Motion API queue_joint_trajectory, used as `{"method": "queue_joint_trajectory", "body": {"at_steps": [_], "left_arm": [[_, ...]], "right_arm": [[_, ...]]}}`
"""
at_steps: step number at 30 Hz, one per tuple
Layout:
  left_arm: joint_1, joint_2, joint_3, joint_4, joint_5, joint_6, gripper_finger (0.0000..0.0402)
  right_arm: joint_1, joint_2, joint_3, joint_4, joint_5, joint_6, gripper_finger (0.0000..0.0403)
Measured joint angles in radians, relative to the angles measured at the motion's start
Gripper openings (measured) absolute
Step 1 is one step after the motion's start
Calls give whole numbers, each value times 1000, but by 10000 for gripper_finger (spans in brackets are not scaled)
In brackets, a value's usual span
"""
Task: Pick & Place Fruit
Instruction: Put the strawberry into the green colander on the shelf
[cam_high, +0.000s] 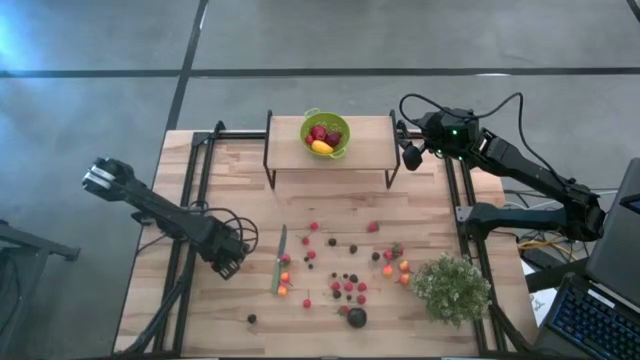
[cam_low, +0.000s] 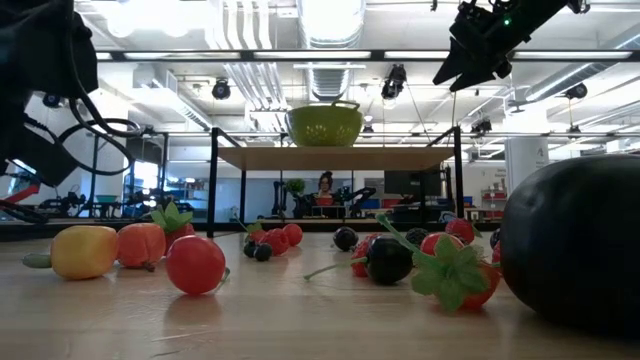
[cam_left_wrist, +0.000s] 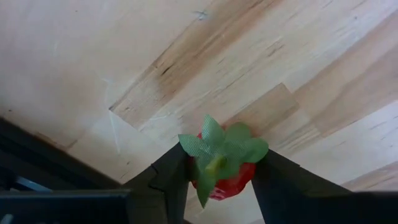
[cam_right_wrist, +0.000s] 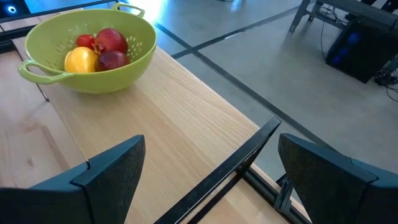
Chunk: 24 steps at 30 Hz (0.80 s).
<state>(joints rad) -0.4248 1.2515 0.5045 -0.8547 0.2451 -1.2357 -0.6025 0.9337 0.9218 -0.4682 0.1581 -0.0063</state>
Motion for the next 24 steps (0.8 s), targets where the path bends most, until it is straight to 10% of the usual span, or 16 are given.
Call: {"method": "queue_joint_trajectory", "body": {"at_steps": [24], "left_arm": [[41,0,25,167,-205,7,152]], "right_arm": [[0,0,0,0,0,2,363]]}}
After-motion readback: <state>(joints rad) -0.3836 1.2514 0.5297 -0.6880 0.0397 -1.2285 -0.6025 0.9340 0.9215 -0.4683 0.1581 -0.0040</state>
